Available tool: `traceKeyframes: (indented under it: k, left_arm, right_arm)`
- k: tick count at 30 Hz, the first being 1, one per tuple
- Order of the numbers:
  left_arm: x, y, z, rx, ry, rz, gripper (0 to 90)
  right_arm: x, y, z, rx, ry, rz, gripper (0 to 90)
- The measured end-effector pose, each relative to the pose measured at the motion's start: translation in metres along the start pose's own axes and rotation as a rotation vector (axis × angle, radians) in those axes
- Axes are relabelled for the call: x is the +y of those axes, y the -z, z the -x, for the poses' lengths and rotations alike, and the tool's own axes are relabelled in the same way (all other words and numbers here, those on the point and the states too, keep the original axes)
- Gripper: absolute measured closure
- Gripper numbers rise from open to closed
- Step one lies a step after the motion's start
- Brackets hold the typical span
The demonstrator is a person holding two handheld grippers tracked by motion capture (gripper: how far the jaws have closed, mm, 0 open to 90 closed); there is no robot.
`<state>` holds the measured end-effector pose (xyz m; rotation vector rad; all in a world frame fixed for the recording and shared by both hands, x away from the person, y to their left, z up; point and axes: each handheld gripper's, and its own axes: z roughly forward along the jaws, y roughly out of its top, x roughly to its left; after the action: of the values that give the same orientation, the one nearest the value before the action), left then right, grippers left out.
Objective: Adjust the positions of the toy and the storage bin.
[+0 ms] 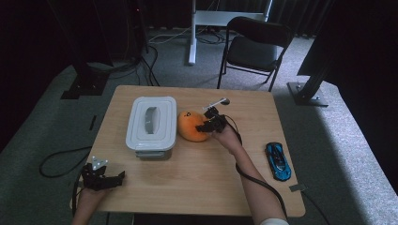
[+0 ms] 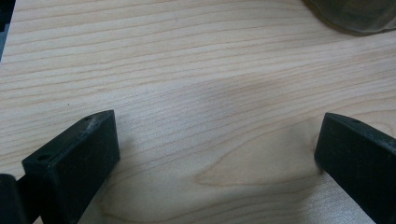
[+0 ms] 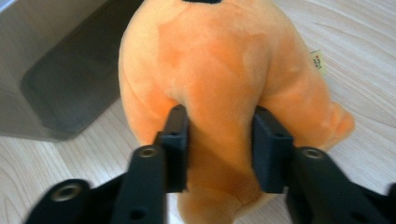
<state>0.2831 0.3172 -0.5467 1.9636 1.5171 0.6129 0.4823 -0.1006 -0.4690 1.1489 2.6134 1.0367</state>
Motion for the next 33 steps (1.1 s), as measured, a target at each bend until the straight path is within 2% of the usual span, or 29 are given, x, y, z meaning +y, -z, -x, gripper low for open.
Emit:
traceKeyframes:
  k: [4,6,8,14,22,26,29,30,32,33]
  left_arm:
    - [0.0,0.0,0.0,0.0,0.0,0.0,0.3]
    - [0.0,0.0,0.0,0.0,0.0,0.0,0.3]
    - [0.0,0.0,0.0,0.0,0.0,0.0,0.3]
    - [0.0,0.0,0.0,0.0,0.0,0.0,0.3]
    - [0.0,0.0,0.0,0.0,0.0,0.0,0.3]
    - [0.0,0.0,0.0,0.0,0.0,0.0,0.3]
    - [0.0,0.0,0.0,0.0,0.0,0.0,0.3]
    - [0.0,0.0,0.0,0.0,0.0,0.0,0.3]
    - [0.0,0.0,0.0,0.0,0.0,0.0,0.3]
    - [0.0,0.0,0.0,0.0,0.0,0.0,0.3]
  right_arm:
    - [-0.005,0.011,-0.001,-0.036,-0.005,0.035,74.6]
    - [-0.008,0.016,0.0,-0.027,-0.016,0.046,75.9]
    - [-0.011,0.023,0.0,-0.053,-0.024,0.053,77.3]
    - [-0.027,0.049,0.011,-0.137,-0.074,0.081,77.7]
    - [-0.058,0.082,0.031,-0.218,-0.135,0.096,78.3]
    - [-0.067,0.098,0.036,-0.294,-0.175,0.109,78.0]
    - [-0.074,0.104,0.04,-0.349,-0.201,0.088,77.9]
    - [-0.077,0.104,0.041,-0.358,-0.213,0.082,77.8]
    - [-0.083,0.101,0.044,-0.347,-0.235,0.065,76.7]
    - [-0.087,0.1,0.047,-0.317,-0.251,0.073,72.9]
